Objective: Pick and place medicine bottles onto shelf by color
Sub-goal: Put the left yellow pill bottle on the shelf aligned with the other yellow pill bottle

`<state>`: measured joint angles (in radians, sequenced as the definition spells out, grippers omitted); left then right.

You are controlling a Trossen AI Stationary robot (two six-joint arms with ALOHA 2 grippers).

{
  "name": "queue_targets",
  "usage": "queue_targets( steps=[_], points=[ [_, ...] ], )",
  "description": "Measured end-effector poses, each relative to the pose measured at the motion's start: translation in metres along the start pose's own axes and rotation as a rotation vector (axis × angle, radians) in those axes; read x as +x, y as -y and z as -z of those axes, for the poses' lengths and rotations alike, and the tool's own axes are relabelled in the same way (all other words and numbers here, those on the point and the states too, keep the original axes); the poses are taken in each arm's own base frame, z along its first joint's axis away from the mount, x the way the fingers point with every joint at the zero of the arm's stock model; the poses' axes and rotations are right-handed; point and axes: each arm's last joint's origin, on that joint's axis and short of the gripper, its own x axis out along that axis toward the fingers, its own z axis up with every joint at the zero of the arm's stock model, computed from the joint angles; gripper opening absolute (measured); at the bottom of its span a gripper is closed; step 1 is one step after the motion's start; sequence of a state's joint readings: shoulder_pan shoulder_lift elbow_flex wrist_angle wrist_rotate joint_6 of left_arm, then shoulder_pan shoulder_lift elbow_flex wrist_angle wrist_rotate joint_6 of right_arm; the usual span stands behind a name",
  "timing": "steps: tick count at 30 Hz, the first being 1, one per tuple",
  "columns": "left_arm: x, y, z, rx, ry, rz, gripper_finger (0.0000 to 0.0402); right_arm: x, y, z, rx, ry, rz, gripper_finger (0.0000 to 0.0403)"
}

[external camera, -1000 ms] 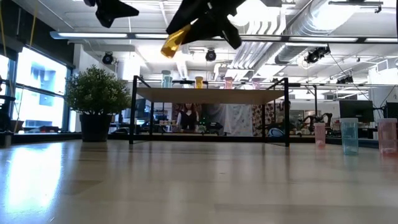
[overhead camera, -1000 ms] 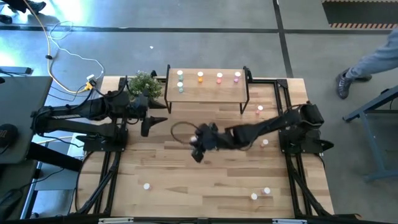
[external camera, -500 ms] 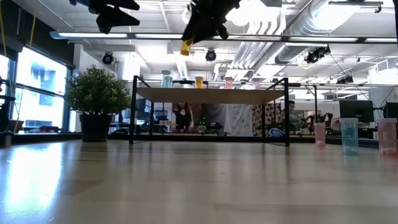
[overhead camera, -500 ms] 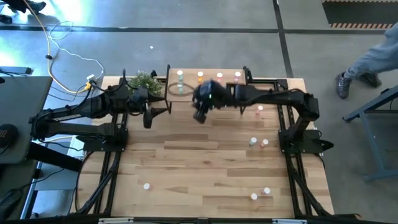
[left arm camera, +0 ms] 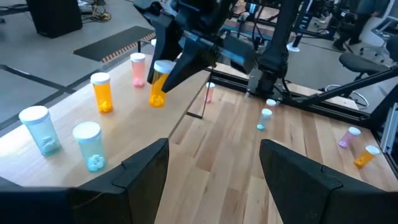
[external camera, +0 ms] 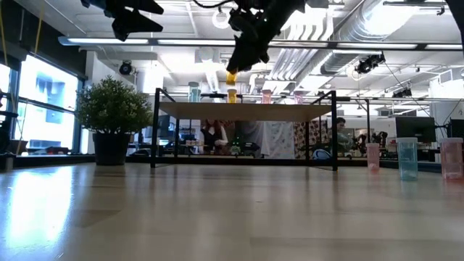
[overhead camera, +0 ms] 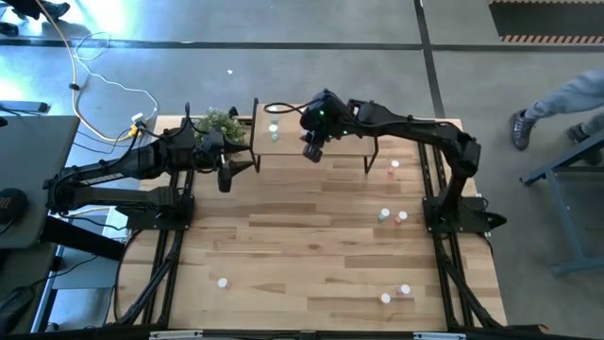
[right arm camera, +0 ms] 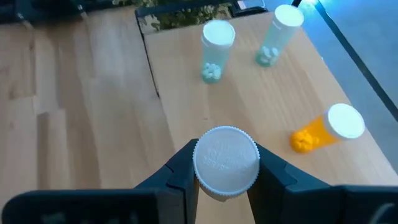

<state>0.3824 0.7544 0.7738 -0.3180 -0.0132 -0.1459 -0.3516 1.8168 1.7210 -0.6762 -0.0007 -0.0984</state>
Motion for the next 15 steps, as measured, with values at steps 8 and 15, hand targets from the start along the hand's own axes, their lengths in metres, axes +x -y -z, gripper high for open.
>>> queue_targets(
  steps=[8, 15],
  points=[
    [0.000, -0.001, 0.000, 0.000, 0.004, -0.028, 0.0243, 0.021, 0.004, 0.006, -0.070, -0.044, 0.000, 0.0091],
    [0.000, -0.001, 0.000, -0.014, 0.004, -0.028, 0.0243, 0.029, 0.008, 0.008, -0.084, -0.044, 0.007, 0.0091]
  ],
)
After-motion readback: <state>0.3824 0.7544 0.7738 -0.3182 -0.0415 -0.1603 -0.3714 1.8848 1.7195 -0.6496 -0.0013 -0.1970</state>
